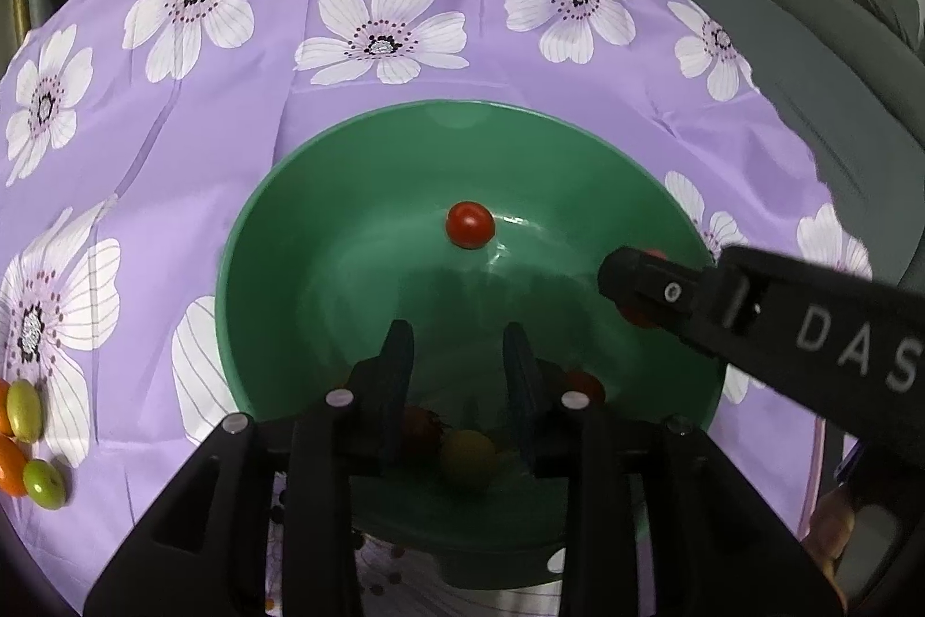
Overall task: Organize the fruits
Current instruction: 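Open the right gripper to drop the tomato into the bowl, then move the right gripper out of the bowl back to the fruit pile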
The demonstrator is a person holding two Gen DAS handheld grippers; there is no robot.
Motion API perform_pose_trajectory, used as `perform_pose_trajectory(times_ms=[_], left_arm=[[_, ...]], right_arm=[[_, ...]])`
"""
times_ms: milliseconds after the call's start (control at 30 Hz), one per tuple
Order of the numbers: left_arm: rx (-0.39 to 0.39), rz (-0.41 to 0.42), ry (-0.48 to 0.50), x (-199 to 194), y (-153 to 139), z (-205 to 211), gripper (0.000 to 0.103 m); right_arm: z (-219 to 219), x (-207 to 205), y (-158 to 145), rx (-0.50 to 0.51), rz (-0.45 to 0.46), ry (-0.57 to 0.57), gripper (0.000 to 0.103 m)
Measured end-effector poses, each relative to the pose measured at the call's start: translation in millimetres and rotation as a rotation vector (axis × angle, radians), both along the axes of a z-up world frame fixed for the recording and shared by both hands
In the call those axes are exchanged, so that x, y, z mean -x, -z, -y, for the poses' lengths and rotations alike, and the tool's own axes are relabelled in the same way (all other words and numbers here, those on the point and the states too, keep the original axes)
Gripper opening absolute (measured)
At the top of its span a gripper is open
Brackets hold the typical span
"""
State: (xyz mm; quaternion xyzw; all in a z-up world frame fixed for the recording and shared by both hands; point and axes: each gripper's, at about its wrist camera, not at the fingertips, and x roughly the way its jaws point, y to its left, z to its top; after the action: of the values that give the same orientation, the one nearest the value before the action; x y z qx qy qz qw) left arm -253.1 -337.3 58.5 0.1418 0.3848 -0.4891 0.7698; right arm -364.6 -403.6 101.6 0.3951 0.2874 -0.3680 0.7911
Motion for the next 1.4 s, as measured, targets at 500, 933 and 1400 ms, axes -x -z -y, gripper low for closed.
perform_pose_trajectory(times_ms=[500, 933, 1400], left_arm=[[0.008, -0.063, -0.038, -4.8, 1.8, -1.0, 0.045], [-0.011, 0.003, -0.043, -2.2, 5.1, 5.3, 0.052], [0.016, -0.071, -0.049, 8.1, -5.8, -19.2, 0.051]], right_arm=[[-1.6, 2.8, -1.9, -0.030, 0.072, -0.023, 0.032], [0.9, 3.7, -1.3, -0.045, 0.080, -0.025, 0.033], [-0.5, 9.0, -4.2, -0.026, 0.023, 0.010, 0.041]])
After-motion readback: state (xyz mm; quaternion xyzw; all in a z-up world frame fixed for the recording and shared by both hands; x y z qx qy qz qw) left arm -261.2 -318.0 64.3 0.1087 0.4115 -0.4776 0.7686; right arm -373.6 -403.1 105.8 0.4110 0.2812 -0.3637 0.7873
